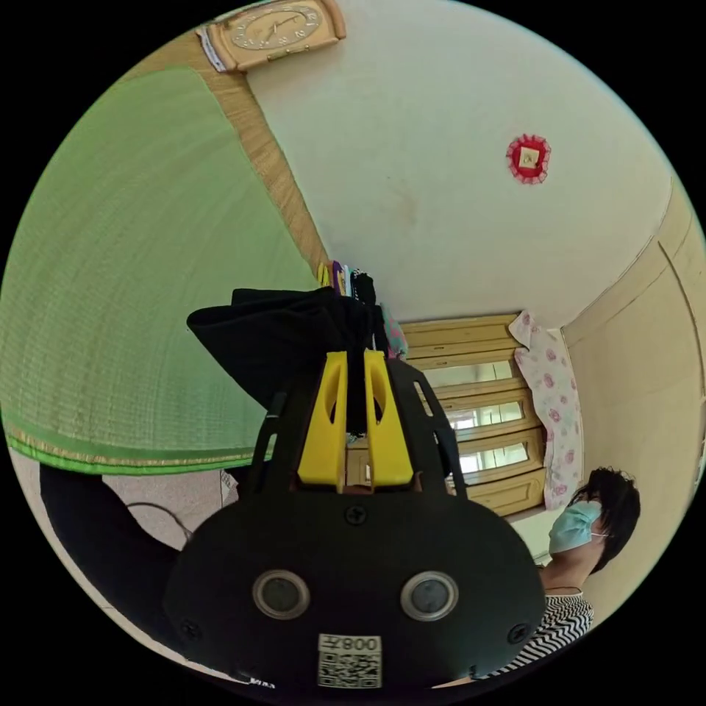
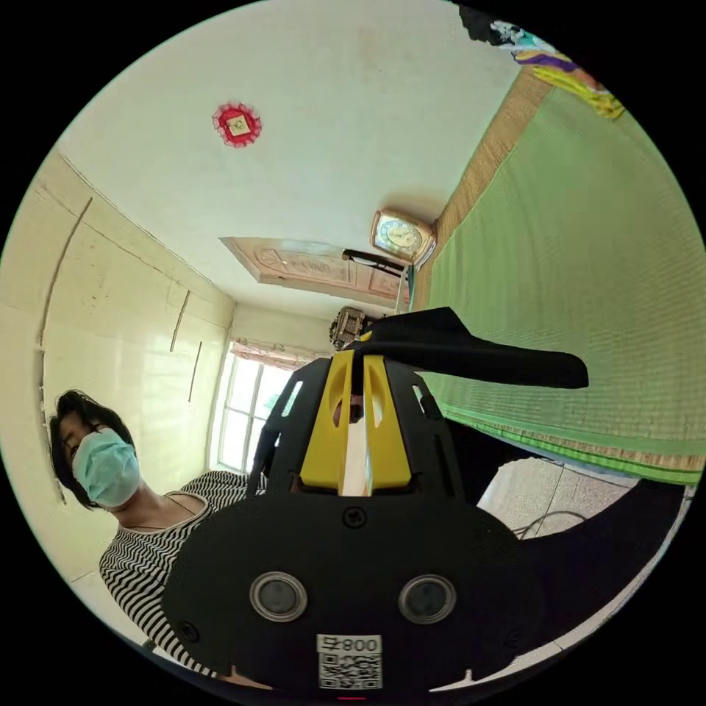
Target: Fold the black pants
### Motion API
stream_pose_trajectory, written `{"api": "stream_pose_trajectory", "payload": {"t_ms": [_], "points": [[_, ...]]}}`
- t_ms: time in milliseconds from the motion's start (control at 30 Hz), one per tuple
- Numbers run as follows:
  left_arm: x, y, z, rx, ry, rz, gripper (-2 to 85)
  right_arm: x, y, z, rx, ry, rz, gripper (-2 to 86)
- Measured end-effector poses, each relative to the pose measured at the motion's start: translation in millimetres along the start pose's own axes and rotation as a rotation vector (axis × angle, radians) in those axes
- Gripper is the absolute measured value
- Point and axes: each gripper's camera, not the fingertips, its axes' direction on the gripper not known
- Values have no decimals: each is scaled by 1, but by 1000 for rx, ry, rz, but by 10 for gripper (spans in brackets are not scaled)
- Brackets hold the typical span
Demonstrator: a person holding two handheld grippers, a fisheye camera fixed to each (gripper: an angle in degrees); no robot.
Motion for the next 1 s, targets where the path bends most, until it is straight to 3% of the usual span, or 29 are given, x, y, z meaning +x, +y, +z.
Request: {"api": "stream_pose_trajectory", "payload": {"t_ms": [400,533,767,1000], "points": [[223,-121,486,-500,249,255,35,-47,51,-289,530,325,-280,17],[259,-130,630,-644,200,325,37,-18,78,-336,624,421,-243,17],[210,-139,795,-894,-257,234,39,165,107,-356,565,524,197,18],[255,-159,878,-925,-155,286,39,226,120,-361,530,487,241,19]]}}
